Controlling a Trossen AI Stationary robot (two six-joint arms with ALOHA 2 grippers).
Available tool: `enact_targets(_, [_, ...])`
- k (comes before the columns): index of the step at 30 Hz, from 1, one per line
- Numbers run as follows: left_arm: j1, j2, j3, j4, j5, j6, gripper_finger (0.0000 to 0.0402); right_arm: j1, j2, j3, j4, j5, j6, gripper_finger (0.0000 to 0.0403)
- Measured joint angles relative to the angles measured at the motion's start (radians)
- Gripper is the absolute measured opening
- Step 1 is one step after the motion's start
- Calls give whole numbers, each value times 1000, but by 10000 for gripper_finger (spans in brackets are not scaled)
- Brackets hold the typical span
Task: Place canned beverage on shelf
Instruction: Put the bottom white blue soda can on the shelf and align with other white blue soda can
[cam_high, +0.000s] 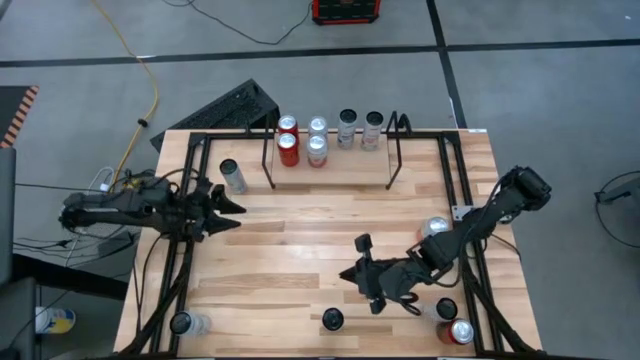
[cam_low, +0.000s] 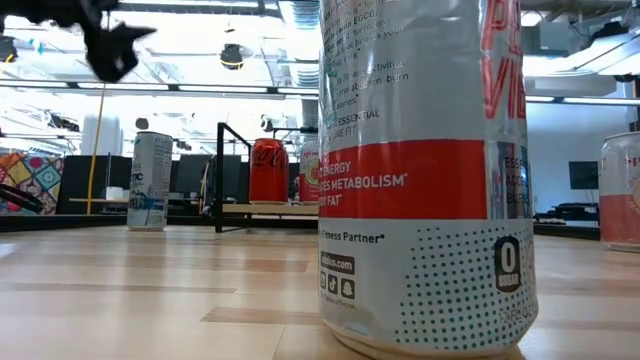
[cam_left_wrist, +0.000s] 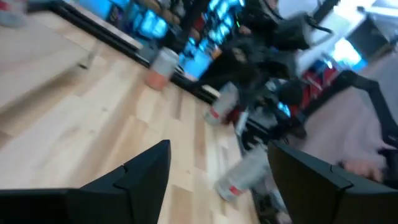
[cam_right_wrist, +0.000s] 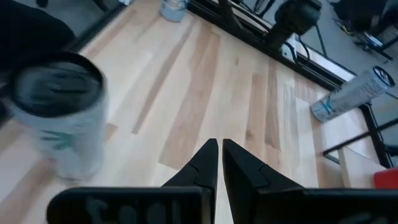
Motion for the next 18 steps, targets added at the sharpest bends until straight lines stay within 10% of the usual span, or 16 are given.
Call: enact_targets(18, [-678, 895, 833, -721, -83, -259, 240, -1, 0, -3, 0, -2, 128, 49])
